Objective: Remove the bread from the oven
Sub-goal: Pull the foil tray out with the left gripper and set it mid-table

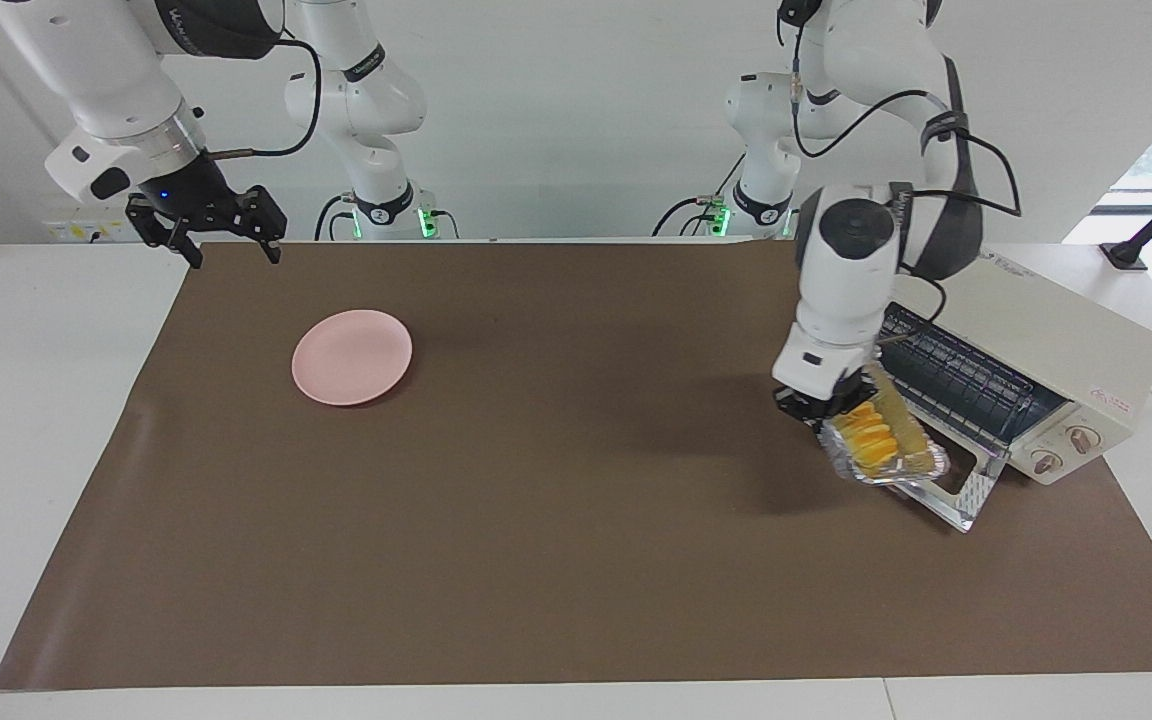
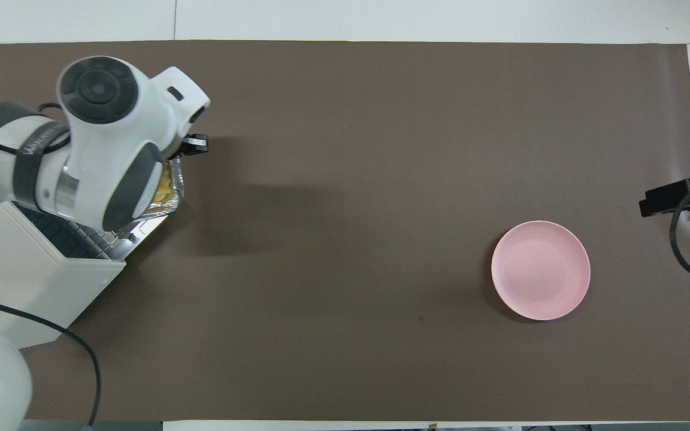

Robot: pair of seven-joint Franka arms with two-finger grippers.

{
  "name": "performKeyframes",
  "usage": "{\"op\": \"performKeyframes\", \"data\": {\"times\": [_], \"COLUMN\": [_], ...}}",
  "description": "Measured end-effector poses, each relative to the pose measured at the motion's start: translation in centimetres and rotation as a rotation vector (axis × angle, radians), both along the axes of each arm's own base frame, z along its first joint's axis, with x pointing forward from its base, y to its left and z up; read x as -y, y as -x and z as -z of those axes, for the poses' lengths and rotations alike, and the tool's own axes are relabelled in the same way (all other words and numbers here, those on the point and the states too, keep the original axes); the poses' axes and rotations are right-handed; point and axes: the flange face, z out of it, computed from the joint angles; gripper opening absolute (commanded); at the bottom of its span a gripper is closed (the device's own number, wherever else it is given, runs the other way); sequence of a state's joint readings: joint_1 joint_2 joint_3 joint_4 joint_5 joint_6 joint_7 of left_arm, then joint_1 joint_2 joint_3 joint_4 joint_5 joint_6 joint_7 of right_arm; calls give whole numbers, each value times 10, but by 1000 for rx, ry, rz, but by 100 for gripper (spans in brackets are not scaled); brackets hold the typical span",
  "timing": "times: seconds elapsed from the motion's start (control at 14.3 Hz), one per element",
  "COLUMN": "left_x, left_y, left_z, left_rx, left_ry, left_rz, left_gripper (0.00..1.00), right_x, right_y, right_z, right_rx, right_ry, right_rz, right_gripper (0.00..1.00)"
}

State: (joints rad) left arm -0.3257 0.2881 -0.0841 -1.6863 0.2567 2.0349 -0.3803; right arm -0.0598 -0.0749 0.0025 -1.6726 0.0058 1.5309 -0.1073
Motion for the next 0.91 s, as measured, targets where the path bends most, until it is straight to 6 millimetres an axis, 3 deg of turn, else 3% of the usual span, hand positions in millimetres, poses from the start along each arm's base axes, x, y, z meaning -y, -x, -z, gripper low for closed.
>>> {"op": "performKeyframes", "data": {"times": [0.14,0.28,0.42,0.63,0.84,0.91], "left_x": [79,146,209,259,277,280], "left_y": [30,61,78,80,90,92], "left_z": [2,16,28,63,99,105], "left_rx": [-21,-46,-53,-75,-97,-100], "left_ry": [48,63,79,91,79,78], "left_rz": [110,211,246,181,132,122], "left_gripper": [0,0,0,0,0,21], "right_x": [0,0,0,0,0,0], "right_y": [0,0,0,0,0,0], "right_z": [0,0,0,0,0,0], "right_rx": [0,0,0,0,0,-1], "right_ry": [0,0,0,0,0,0], "right_rz": [0,0,0,0,0,0], "right_gripper": [100,100,100,100,100,100]}}
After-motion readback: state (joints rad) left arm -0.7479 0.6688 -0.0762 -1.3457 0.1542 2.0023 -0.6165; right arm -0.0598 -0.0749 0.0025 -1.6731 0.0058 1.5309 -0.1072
